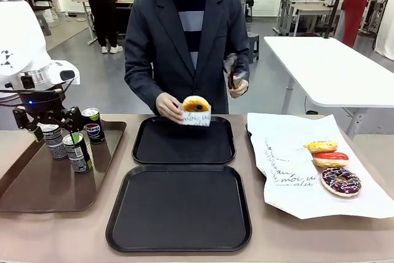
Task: Set up donuts and drinks on trays.
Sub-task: Pick up one Pepsi coke and place it on the Flat Tray.
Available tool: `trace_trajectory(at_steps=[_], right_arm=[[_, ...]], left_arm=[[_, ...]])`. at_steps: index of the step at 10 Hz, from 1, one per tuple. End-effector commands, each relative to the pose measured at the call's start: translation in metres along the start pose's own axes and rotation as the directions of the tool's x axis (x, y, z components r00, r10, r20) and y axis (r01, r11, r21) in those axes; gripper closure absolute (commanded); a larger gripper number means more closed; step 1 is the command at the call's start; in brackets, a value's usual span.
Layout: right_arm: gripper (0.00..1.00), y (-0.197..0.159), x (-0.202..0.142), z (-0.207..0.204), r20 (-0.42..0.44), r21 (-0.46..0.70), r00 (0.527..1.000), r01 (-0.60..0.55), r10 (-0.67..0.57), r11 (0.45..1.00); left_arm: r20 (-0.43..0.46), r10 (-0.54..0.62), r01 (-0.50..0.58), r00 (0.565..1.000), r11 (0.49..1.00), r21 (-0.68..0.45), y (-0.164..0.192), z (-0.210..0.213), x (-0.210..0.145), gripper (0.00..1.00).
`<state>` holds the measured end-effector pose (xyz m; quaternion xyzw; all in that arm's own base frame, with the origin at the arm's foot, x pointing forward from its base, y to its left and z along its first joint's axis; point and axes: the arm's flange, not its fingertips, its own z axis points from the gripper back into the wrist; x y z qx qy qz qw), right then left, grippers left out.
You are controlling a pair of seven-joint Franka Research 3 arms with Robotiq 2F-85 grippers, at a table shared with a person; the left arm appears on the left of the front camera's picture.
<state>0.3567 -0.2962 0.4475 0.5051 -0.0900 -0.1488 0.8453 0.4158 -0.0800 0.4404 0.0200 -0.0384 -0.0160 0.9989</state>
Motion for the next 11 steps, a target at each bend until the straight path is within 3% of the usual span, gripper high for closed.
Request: trace_trajectory(at_steps=[1,7,11], right_arm=[[0.00,0.001,-0.002,0.000,0.002,0.010,1.000,-0.006,0.006,1.000],[0.00,0.001,-0.002,0.000,0.002,0.010,1.000,-0.006,0.006,1.000],[0.00,0.001,-0.002,0.000,0.002,0.010,1.000,-0.006,0.006,1.000]], left_arm=[[-0.006,-0.020,0.020,1.000,1.000,-0.008,-0.001,0.003,-0.002,0.00],[0.022,0.005,-0.005,1.000,1.000,0.008,-0.018,-0.017,0.010,0.00],[0.019,0.033,-0.033,0.999,0.999,0.003,-0.011,-0.027,0.033,0.00]])
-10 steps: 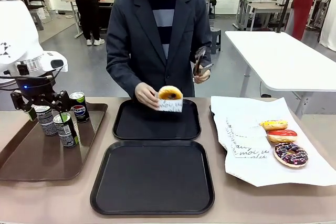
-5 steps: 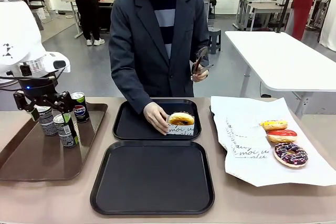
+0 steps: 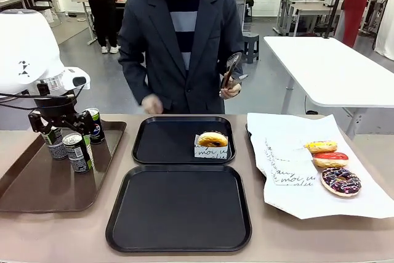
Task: Set up donuts and drinks on trays.
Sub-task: Pick up one Pepsi coke and place it on the Flat Tray.
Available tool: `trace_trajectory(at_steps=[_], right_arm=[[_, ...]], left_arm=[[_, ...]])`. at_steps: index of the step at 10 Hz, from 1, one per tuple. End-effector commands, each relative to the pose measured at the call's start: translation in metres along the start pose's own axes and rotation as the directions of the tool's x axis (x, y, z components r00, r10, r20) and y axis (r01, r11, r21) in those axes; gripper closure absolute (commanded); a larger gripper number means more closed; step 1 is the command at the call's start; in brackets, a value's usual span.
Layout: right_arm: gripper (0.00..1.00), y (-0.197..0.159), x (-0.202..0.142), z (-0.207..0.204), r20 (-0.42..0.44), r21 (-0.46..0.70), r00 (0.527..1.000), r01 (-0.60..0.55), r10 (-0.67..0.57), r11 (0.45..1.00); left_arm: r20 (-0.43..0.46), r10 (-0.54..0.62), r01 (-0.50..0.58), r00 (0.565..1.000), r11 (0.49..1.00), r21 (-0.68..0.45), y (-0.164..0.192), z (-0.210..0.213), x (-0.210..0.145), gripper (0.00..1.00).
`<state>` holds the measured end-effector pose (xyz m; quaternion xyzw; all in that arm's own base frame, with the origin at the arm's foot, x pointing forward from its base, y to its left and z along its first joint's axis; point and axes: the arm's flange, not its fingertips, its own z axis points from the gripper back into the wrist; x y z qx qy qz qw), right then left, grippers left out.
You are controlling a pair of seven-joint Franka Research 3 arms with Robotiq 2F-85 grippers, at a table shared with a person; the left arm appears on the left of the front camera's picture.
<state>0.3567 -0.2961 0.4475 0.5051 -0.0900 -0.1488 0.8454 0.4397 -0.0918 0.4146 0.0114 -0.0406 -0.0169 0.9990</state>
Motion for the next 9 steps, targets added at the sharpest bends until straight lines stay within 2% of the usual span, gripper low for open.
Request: trace_trajectory(at_steps=[1,2,5,9], right_arm=[[0.00,0.000,-0.002,0.000,0.002,0.010,1.000,-0.006,0.006,1.000],[0.00,0.000,-0.002,0.000,0.002,0.010,1.000,-0.006,0.006,1.000],[0.00,0.000,-0.002,0.000,0.002,0.010,1.000,-0.006,0.006,1.000],[0.00,0.000,-0.002,0.000,0.002,0.010,1.000,-0.006,0.006,1.000]], left_arm=[[0.012,0.046,-0.046,0.999,0.999,-0.009,0.004,-0.004,0.014,0.00],[0.007,0.059,-0.058,0.998,0.998,-0.035,0.008,-0.011,0.017,0.00],[-0.027,0.060,-0.060,0.998,0.998,-0.020,0.010,-0.025,0.026,0.00],[-0.031,0.049,-0.049,0.998,0.999,-0.001,0.000,-0.038,0.019,0.00]])
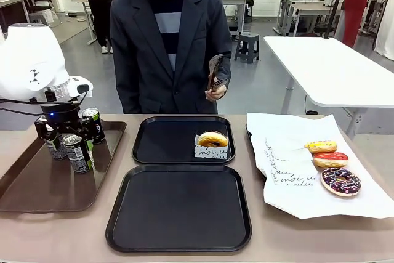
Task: Set up donuts and drinks on trays.
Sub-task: Pick up one Pepsi coke and place it on the Flat Tray.
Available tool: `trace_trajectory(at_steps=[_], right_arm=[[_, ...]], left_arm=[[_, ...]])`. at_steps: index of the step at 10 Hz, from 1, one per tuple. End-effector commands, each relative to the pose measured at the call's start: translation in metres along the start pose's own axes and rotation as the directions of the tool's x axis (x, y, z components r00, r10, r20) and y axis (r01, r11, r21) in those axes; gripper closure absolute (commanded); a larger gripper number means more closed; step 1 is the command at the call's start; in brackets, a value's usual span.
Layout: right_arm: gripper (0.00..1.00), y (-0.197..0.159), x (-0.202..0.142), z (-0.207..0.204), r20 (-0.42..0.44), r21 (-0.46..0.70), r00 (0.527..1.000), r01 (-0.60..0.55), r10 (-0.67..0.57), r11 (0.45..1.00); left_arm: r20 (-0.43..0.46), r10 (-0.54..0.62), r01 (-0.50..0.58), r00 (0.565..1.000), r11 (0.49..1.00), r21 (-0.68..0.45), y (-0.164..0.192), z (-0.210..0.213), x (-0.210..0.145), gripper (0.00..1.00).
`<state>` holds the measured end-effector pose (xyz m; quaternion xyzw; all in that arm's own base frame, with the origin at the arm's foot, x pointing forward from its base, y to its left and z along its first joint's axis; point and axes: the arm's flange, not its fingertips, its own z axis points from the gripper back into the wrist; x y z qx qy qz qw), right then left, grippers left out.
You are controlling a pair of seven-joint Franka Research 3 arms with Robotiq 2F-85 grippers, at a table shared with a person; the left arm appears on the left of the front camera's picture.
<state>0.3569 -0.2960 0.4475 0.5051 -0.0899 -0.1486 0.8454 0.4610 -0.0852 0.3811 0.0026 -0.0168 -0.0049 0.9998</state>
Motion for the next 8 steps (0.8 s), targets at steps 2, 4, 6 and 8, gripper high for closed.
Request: trace_trajectory(at_steps=[2,4,6,8], right_arm=[[0.00,0.0004,-0.0022,0.0000,0.002,0.011,1.000,-0.006,0.006,1.000],[0.00,0.0004,-0.0022,0.0000,0.002,0.011,1.000,-0.006,0.006,1.000],[0.00,0.0004,-0.0022,0.0000,0.002,0.011,1.000,-0.006,0.006,1.000],[0.00,0.0004,-0.0022,0.0000,0.002,0.011,1.000,-0.006,0.006,1.000]], left_arm=[[0.013,0.023,-0.023,1.000,1.000,0.018,-0.0104,-0.0043,0.0015,0.00],[0.010,0.025,-0.025,1.000,1.000,-0.007,-0.0094,-0.0044,-0.0006,0.54],[0.005,0.039,-0.039,0.999,0.999,-0.001,-0.0090,-0.0010,-0.0004,1.00],[-0.011,0.052,-0.052,0.999,0.999,0.002,-0.0091,0.0026,-0.0004,1.00]])
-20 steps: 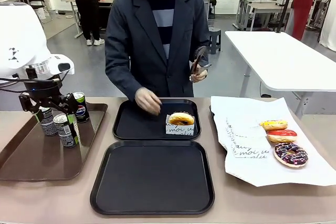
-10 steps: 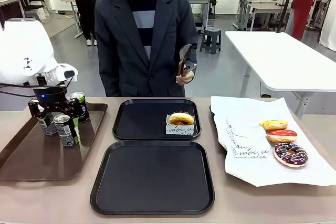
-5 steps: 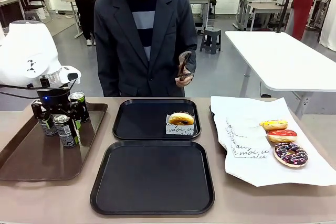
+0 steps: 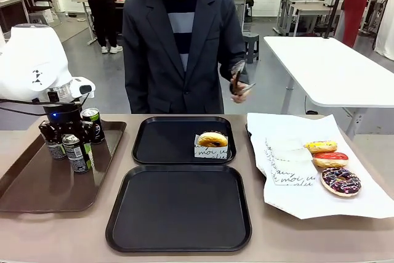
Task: Set up donuts and drinks on trays.
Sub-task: Pick up one Pepsi coke and place it on the Flat Tray.
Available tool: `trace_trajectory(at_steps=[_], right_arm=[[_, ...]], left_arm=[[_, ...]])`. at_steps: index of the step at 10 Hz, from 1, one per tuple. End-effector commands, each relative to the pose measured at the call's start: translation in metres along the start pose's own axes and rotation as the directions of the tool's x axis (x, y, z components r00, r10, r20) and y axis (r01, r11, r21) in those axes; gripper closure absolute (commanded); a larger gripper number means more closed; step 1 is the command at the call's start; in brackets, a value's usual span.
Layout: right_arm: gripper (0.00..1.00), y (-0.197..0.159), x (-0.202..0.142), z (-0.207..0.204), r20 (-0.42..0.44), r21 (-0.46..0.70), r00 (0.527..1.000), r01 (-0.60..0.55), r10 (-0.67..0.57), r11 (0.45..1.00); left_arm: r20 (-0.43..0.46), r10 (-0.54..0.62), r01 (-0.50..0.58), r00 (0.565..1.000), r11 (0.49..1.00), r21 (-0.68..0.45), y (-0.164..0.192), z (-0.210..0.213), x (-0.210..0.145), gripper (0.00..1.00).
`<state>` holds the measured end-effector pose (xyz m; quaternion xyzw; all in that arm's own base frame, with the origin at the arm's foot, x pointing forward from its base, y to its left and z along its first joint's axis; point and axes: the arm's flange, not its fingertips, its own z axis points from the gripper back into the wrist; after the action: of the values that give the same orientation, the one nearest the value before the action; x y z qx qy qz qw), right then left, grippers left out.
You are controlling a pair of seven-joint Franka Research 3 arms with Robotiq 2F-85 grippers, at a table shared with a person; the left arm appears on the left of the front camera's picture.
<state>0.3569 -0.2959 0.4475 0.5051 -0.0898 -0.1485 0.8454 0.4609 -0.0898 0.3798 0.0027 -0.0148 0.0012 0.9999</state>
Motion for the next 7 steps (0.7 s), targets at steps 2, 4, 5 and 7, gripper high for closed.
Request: trace_trajectory(at_steps=[2,4,5,7], right_arm=[[0.00,0.000,-0.002,0.000,0.002,0.011,1.000,-0.006,0.006,1.000],[0.00,0.000,-0.002,0.000,0.002,0.011,1.000,-0.006,0.006,1.000],[0.00,0.000,-0.002,0.000,0.002,0.011,1.000,-0.006,0.006,1.000],[0.00,0.000,-0.002,0.000,0.002,0.011,1.000,-0.006,0.006,1.000]], left_arm=[[0.007,0.037,-0.037,0.999,0.999,-0.008,-0.008,0.024,-0.012,0.97],[0.020,0.016,-0.017,1.000,1.000,0.026,-0.022,0.074,-0.041,1.00],[0.025,0.016,-0.018,1.000,0.999,0.051,-0.028,0.107,-0.063,1.00],[0.058,0.010,-0.013,0.998,0.999,0.039,-0.032,0.146,-0.093,1.00]])
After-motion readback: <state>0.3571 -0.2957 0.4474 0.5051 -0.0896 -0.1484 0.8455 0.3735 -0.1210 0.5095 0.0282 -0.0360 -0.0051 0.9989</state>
